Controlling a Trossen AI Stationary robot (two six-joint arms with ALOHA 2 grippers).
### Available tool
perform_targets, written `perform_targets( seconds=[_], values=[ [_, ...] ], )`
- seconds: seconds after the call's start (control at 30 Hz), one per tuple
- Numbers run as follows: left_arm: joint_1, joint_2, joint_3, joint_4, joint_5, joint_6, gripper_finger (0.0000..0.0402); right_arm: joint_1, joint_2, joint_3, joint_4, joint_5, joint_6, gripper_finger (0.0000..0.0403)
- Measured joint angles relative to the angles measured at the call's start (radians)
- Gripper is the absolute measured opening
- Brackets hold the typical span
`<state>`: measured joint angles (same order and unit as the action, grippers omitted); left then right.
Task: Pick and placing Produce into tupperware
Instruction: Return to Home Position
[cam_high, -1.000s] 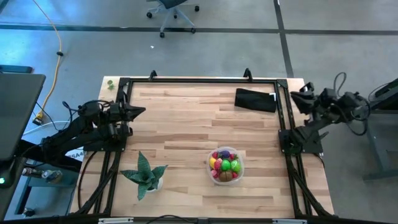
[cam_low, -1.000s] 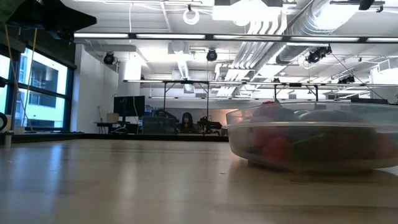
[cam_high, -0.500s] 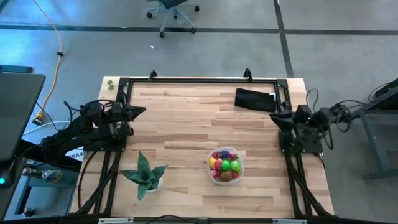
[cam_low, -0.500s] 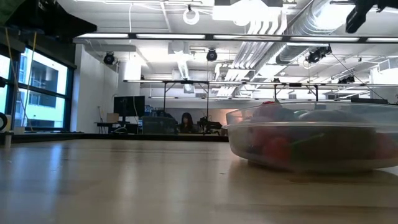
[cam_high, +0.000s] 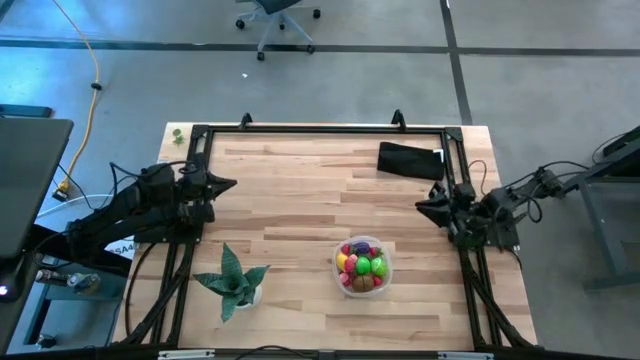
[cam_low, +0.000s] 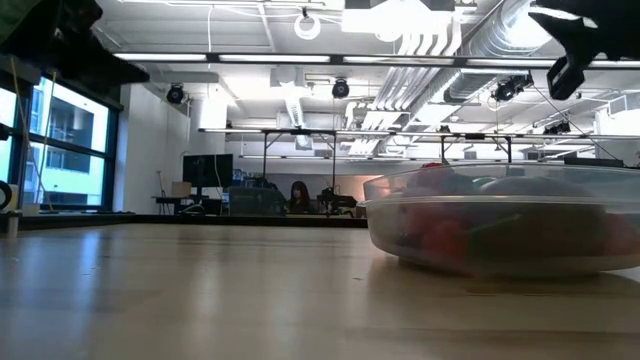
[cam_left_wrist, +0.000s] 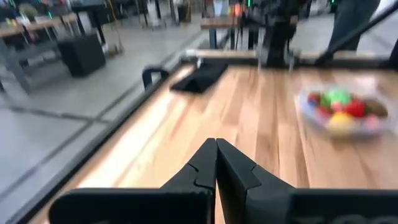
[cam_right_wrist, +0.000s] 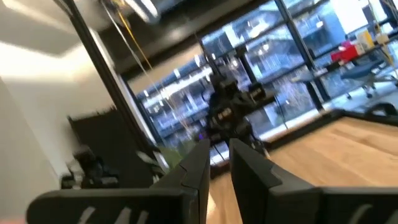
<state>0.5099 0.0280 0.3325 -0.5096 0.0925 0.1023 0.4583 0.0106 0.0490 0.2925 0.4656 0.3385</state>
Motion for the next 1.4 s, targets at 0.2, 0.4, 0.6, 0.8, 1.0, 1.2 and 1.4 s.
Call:
perform_targets(
  seconds=[0.2, 0.4, 0.6, 0.8, 1.0, 1.2, 1.4],
  values=[
    [0.000, 0.000, 0.000, -0.157, -0.042, -0.053, 0.0000, 0.000, 0.000, -0.001, -0.164, -0.002, 0.003, 0.0051],
    [0.000, 0.000, 0.000, -0.202, -0.133, -0.264, 0.0003, 0.000, 0.000, -0.001, -0.201, -0.002, 0.005, 0.0051],
    [0.000, 0.007, -0.012, 0.067, -0.119, -0.119, 0.0002, 0.000, 0.000, -0.001, -0.202, 0.018, 0.002, 0.0051],
    [0.000, 0.008, -0.115, 0.353, -0.104, -0.012, 0.0001, 0.000, 0.000, -0.001, -0.204, 0.038, 0.004, 0.0051],
    [0.000, 0.008, -0.233, 0.465, -0.086, -0.037, 0.0001, 0.000, 0.000, -0.001, -0.207, 0.043, 0.002, 0.0051],
    [0.000, 0.008, -0.313, 0.512, -0.082, -0.058, 0.0001, 0.000, 0.000, -0.001, -0.284, 0.049, -0.005, 0.0051],
    [0.000, 0.016, -0.322, 0.517, -0.074, -0.093, 0.0001, 0.000, 0.007, 0.001, -0.347, 0.073, -0.006, 0.0051]
  ],
)
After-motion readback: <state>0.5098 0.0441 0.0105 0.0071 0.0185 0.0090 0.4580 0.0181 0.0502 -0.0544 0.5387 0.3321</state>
